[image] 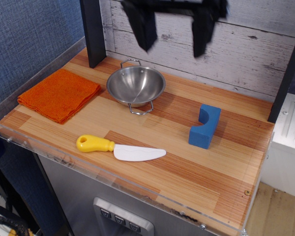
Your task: Move the blue item and place it on top of the towel.
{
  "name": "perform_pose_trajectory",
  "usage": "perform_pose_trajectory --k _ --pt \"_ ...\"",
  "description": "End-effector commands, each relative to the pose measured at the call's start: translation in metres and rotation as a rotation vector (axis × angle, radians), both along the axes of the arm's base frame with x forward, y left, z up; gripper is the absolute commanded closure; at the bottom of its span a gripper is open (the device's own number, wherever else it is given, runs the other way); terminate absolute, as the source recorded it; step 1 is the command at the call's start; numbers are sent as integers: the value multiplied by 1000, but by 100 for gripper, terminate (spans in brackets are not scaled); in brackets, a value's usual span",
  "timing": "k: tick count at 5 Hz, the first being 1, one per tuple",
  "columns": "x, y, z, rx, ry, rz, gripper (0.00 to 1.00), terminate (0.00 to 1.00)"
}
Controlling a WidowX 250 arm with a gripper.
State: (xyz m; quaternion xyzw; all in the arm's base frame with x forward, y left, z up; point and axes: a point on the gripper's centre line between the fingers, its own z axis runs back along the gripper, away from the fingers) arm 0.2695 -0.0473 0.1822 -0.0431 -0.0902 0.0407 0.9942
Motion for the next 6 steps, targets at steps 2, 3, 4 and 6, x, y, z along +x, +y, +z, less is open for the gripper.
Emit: perform_pose_trajectory --k 2,3,4,6 --pt "26 -8 -56 -5 4 84 0 0" --pt "39 -11 -74 11 24 71 0 0" --pt "49 -21 -100 -5 34 70 0 0" --pt "68 -39 -122 -37 14 121 0 0"
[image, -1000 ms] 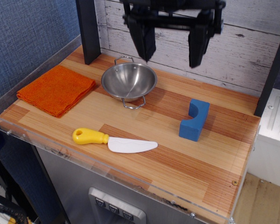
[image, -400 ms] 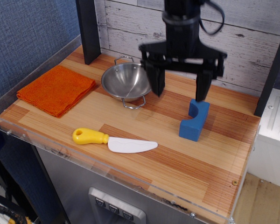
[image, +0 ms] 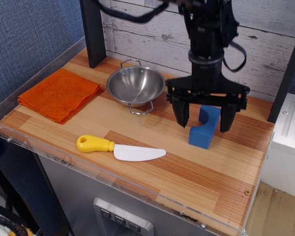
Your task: Move the blue item and place it on top of the towel.
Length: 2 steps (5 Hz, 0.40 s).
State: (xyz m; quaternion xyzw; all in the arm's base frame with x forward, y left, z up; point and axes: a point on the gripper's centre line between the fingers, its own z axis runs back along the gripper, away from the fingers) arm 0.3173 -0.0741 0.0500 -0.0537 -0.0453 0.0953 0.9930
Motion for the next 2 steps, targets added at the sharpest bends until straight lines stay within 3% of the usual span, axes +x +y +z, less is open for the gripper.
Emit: perform_pose_trajectory --k 1,2 --pt "31 -12 10 13 -102 56 0 0" --pt "35 -2 6 34 -102 89 0 0"
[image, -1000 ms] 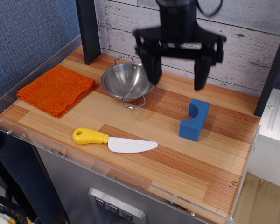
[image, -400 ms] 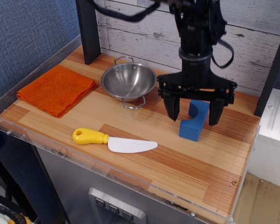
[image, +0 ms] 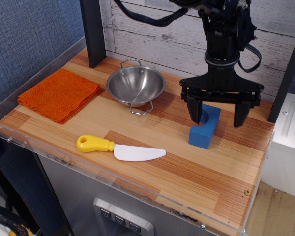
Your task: Move the blue item and place it on top of the towel.
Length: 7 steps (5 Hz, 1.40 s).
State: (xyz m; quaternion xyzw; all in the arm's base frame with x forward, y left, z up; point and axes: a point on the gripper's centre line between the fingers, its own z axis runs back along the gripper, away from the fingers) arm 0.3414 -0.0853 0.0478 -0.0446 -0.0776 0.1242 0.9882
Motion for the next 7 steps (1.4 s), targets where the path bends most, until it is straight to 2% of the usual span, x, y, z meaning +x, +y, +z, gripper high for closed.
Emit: perform_pose_trajectory --k 1,4,5,7 --pt "11 17 1 23 -31 41 0 0" --pt "3 15 -27 10 36 30 0 0" --pt "4 16 -26 18 24 26 100 0" --pt "1 20 -21 25 19 35 100 0"
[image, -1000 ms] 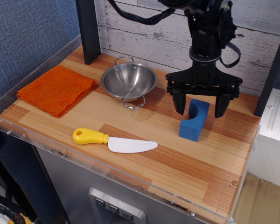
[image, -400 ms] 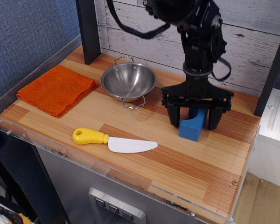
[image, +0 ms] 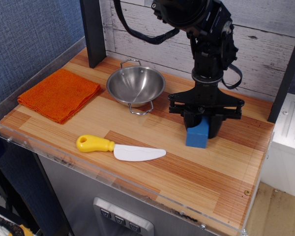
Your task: Move the blue item and place it on top of the towel.
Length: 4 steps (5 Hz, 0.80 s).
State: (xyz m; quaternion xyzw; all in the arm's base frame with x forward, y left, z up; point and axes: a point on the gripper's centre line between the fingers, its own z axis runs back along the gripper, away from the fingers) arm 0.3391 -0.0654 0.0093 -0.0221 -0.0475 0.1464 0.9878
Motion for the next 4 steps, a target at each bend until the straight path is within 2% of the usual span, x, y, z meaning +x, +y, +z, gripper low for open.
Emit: perform_pose_trajectory --k 1,3,4 --pt "4 -1 23 -17 -55 -24 100 0" --pt "-1 -6 54 -28 -72 -77 100 0" --pt "-1 -5 90 -48 -132 -83 100 0"
